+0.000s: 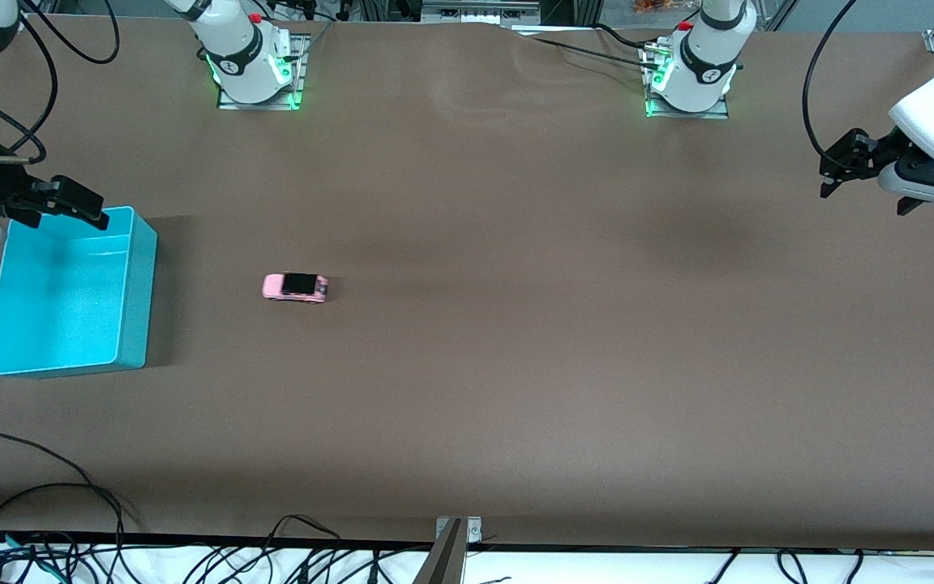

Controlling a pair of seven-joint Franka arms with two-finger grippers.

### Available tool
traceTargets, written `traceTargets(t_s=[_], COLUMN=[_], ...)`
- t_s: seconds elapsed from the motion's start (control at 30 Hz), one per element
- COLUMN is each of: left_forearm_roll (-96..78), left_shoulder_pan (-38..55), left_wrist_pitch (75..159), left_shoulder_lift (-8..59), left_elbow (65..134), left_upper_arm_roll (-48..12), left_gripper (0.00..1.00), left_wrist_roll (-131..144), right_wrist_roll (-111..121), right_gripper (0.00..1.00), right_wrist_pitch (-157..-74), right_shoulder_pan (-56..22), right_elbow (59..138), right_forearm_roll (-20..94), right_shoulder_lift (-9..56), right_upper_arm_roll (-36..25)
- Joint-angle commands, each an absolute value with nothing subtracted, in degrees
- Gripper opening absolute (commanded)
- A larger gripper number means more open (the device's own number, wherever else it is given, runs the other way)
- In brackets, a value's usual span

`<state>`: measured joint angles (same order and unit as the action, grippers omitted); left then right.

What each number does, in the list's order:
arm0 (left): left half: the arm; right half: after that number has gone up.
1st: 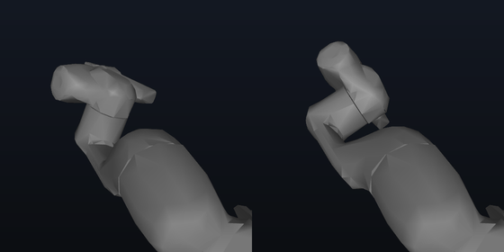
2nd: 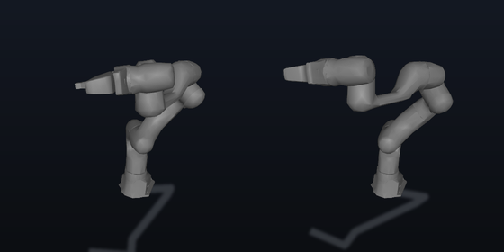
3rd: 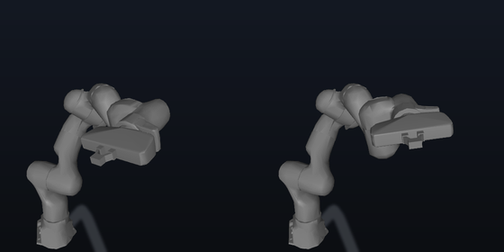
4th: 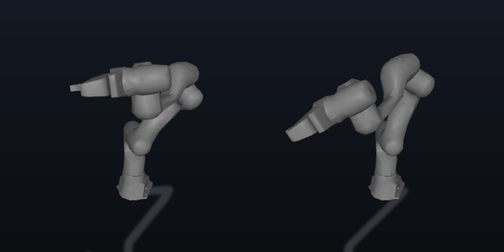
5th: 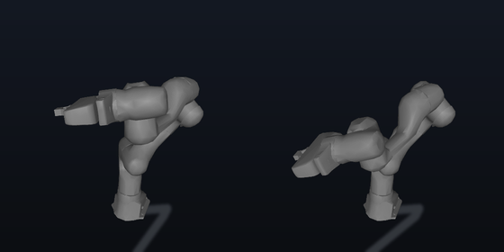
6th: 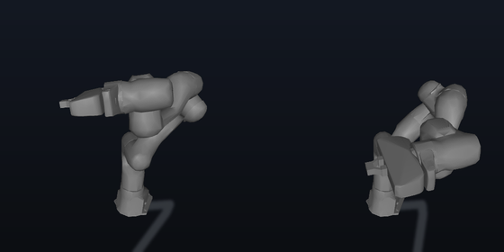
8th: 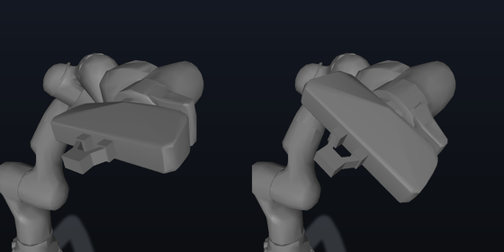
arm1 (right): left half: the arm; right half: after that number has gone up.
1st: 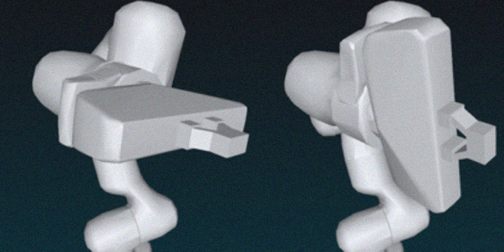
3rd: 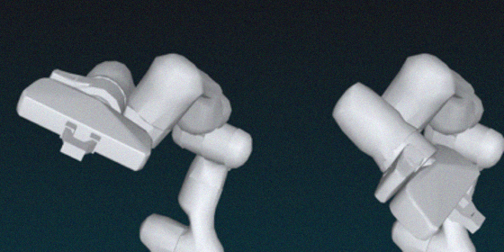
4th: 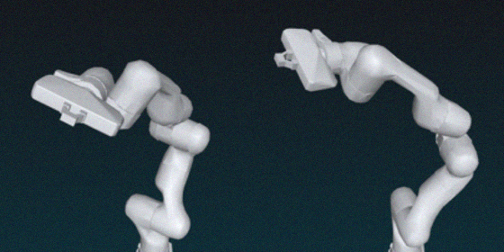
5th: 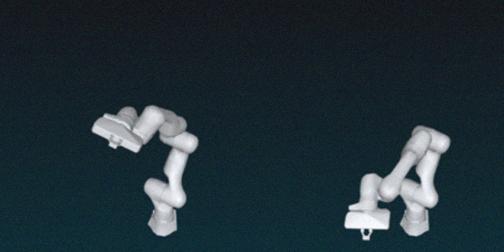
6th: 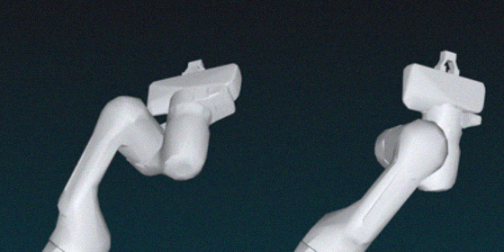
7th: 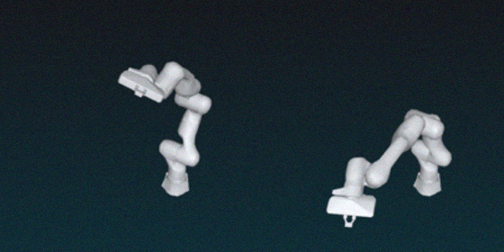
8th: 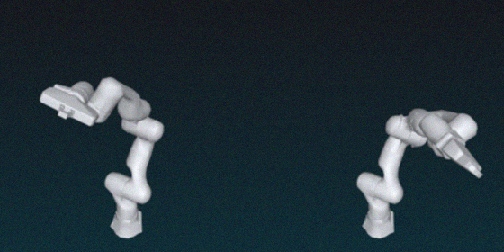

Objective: Wind and store pink jeep toy

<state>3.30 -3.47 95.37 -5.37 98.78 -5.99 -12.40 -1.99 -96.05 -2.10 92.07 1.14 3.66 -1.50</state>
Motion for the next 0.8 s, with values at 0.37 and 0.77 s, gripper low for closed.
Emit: traceTargets(t_s=[0.37, 0.77], left_forearm_roll=[-2.46, -2.46], left_shoulder_pan=[-5.62, -5.80], left_wrist_pitch=[89.30, 86.40], left_shoulder_lift=[-6.50, -4.39], left_elbow=[98.09, 98.09], left_upper_arm_roll=[-5.80, -5.80], left_gripper=[1.00, 1.00], left_wrist_roll=[-8.70, -6.77], right_wrist_roll=[-0.27, 16.25], right_gripper=[1.00, 1.00], right_wrist_pitch=[-103.09, -108.89], right_shoulder_pan=[-4.13, -4.04], right_elbow=[100.46, 107.22], right_forearm_roll=[1.67, 1.67], right_shoulder_lift=[1.93, 2.72], right_upper_arm_roll=[-1.14, -1.14])
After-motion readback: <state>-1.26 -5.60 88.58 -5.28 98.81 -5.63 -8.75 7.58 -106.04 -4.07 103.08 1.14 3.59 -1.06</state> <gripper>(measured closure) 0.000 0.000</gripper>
